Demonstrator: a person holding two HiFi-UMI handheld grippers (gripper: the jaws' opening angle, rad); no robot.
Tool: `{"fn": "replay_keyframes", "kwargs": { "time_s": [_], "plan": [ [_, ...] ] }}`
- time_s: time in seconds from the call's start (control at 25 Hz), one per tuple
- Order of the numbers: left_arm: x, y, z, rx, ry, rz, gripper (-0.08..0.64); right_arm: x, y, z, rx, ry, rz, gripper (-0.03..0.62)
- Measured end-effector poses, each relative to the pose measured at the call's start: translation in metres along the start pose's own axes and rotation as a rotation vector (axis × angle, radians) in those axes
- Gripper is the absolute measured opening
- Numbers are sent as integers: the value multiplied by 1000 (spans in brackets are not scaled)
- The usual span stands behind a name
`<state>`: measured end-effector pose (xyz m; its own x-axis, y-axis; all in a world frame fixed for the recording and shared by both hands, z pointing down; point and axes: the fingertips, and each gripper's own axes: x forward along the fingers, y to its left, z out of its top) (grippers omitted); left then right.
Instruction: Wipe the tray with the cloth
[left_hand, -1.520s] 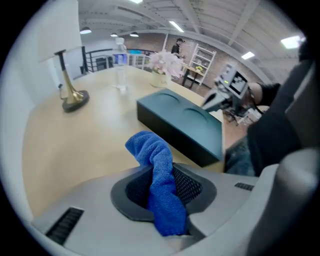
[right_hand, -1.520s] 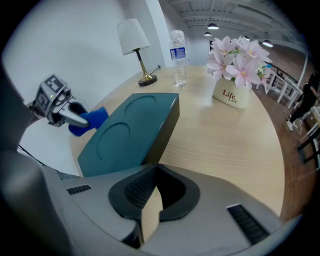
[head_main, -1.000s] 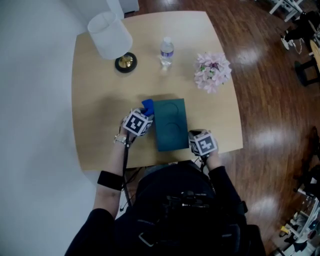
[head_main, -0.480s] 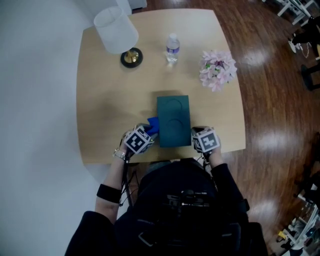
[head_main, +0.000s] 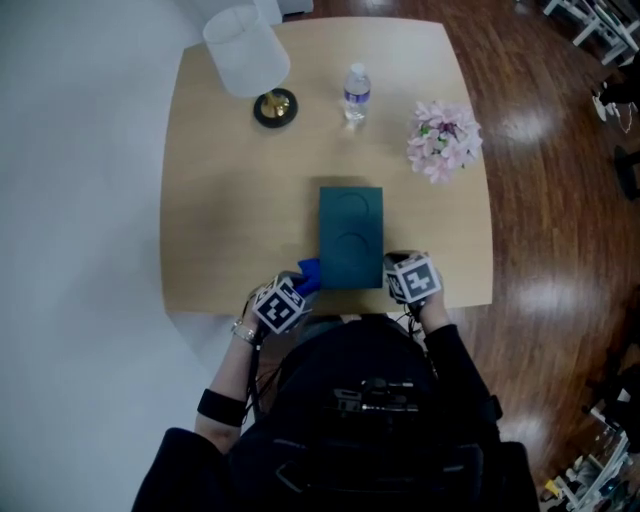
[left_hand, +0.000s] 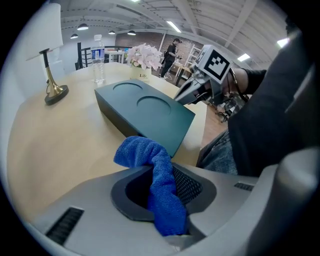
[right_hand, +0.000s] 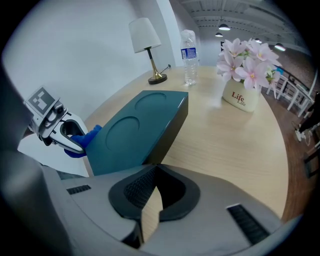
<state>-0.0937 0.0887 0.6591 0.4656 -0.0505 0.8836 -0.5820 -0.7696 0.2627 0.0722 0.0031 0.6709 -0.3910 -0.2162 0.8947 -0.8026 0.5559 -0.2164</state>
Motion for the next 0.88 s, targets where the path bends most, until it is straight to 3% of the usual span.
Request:
{"fn": "replay_keyframes", "kwargs": {
  "time_s": [0.36, 0.48, 0.68, 0.88],
  "plan": [
    [4, -40, -31, -87, 17, -11, 114, 4, 3, 1, -79, 35, 60, 5],
    [-3, -50, -39, -156, 8, -16, 114, 3, -13, 13, -132, 37, 31, 6],
    [-11, -54, -52, -258, 13, 38, 114, -10, -55, 92, -245, -70, -68, 6],
    [1, -59, -35, -345, -23, 72, 114, -4, -73, 169, -347, -118, -70, 6]
  ]
}}
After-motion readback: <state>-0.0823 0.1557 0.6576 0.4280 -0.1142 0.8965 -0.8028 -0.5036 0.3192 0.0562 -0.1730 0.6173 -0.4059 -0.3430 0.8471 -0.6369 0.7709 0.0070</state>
